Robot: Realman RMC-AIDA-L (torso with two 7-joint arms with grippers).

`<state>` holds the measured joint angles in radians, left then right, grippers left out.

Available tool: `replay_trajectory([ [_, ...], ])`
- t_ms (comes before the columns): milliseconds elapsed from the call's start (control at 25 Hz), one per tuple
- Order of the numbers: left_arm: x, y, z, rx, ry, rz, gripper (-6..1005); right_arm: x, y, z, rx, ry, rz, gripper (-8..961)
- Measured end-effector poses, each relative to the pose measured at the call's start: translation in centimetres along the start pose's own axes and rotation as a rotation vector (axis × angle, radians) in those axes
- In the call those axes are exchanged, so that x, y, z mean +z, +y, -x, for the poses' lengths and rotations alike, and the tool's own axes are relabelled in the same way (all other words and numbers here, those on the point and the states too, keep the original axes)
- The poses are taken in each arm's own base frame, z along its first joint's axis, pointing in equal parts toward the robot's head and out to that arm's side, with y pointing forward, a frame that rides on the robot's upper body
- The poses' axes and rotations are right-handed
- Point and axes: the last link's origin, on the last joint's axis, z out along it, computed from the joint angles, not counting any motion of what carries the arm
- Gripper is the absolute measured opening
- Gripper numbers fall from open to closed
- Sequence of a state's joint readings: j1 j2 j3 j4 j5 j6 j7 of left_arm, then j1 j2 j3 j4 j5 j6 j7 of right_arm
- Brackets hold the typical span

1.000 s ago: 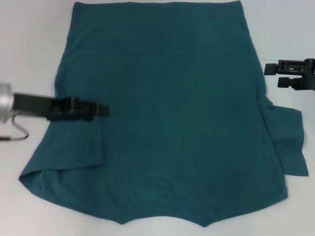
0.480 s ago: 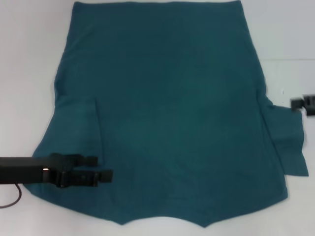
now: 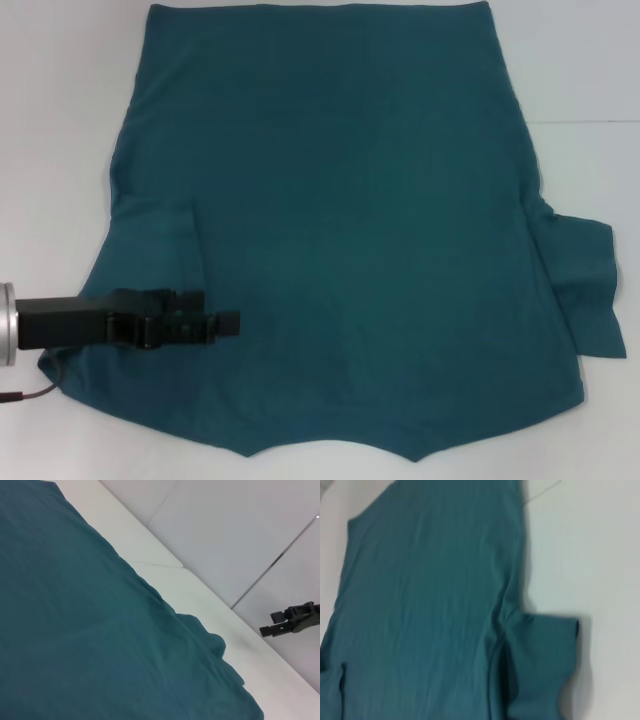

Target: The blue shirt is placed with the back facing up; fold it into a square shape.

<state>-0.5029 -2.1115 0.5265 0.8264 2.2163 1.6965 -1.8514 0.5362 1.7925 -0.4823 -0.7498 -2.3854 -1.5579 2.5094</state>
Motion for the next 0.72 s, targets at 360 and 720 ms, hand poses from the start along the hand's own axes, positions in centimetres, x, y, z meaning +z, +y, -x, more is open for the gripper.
replay_trajectory([
  [360,0.3,-0.2,0.1,-0.013,0.013,-0.020,961,3.8,-0.2,-0.3,0.029,-0.037,0.000,894],
  [720,0.3,-0.5,0.3,-0.022,0.022,-0.044,961,6.5,0.9,-0.2,0.027,-0.008,-0.007,883],
])
